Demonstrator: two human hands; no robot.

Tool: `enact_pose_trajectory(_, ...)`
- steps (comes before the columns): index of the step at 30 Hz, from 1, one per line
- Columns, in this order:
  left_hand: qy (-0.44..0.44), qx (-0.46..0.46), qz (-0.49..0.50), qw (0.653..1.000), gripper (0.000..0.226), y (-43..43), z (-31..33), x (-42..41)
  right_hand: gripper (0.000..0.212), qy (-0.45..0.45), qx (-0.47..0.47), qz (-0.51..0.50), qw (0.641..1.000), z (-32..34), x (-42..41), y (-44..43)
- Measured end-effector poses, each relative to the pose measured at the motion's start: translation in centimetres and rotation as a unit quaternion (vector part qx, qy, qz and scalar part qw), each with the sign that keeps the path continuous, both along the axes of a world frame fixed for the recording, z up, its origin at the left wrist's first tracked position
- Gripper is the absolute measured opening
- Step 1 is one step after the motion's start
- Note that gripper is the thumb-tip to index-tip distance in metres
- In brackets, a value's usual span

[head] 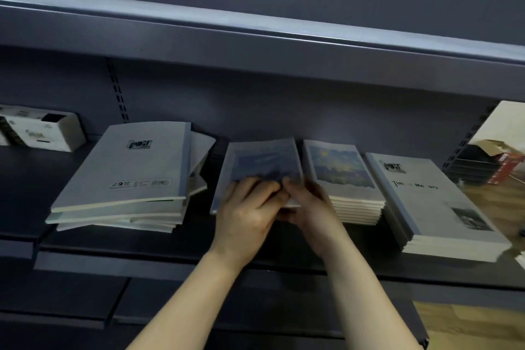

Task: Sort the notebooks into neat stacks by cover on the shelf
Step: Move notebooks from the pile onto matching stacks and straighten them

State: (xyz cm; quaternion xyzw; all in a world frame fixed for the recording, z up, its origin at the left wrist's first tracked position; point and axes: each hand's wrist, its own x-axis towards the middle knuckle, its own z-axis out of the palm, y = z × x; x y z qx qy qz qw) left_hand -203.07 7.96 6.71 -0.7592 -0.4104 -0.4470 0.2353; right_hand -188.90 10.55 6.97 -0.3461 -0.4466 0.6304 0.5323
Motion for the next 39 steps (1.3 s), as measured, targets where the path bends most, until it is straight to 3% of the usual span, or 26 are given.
enact_pose_trajectory(4, 0.051, -0.018, -0.008, 0.999, 0.020, 0.3, -0.1, 1.2, 0.032, -0.036, 0.050, -0.003, 0.998, -0.1, 1.9, -0.5)
enact_pose_trajectory(8, 0.104, -0.111, -0.016, 0.988, 0.044, 0.8, -0.6, 2.0, 0.037, -0.097, 0.060, -0.033, 0.993, -0.3, 4.1, -0.4)
enact_pose_trajectory(11, 0.076, -0.164, -0.033, 0.983, 0.049, 1.0, -1.7, 2.2, 0.040, -0.120, 0.058, -0.080, 0.988, 0.0, 6.2, 0.0)
enact_pose_trajectory(14, 0.032, -0.215, -0.030, 0.976, 0.049, 1.3, -3.2, 1.7, 0.026, -0.137, 0.054, -0.158, 0.976, 0.7, 8.6, 0.7)
enact_pose_trajectory(20, 0.060, -0.370, 0.092, 0.923, 0.044, 2.6, -6.2, 0.8, 0.016, -0.145, 0.038, -0.196, 0.969, 1.6, 13.0, 1.6)
enact_pose_trajectory(25, 0.044, -0.389, 0.122, 0.912, 0.042, 3.2, -7.1, 0.9, 0.012, -0.224, 0.021, -0.214, 0.951, 0.5, 14.9, 2.0)
enact_pose_trajectory(28, 0.034, -0.390, 0.122, 0.912, 0.041, 3.2, -7.3, 0.8, 0.026, -0.270, 0.019, -0.300, 0.915, -0.2, 14.9, 2.5)
enact_pose_trajectory(30, 0.028, -0.386, 0.120, 0.914, 0.040, 3.2, -7.4, 0.8, 0.037, -0.373, 0.057, -0.353, 0.856, -0.6, 15.1, 2.8)
enact_pose_trajectory(32, 0.022, -0.384, 0.117, 0.916, 0.038, 3.2, -7.5, 0.9, 0.026, -0.471, 0.095, -0.365, 0.798, -1.0, 15.1, 3.0)
enact_pose_trajectory(35, 0.023, -0.385, 0.122, 0.915, 0.039, 3.1, -7.7, 0.8, 0.007, -0.481, 0.112, -0.364, 0.790, -2.0, 15.0, 3.2)
enact_pose_trajectory(39, 0.013, -0.389, 0.121, 0.913, 0.039, 3.0, -7.7, 0.8, 0.010, -0.448, 0.103, -0.389, 0.799, -2.4, 15.0, 3.6)
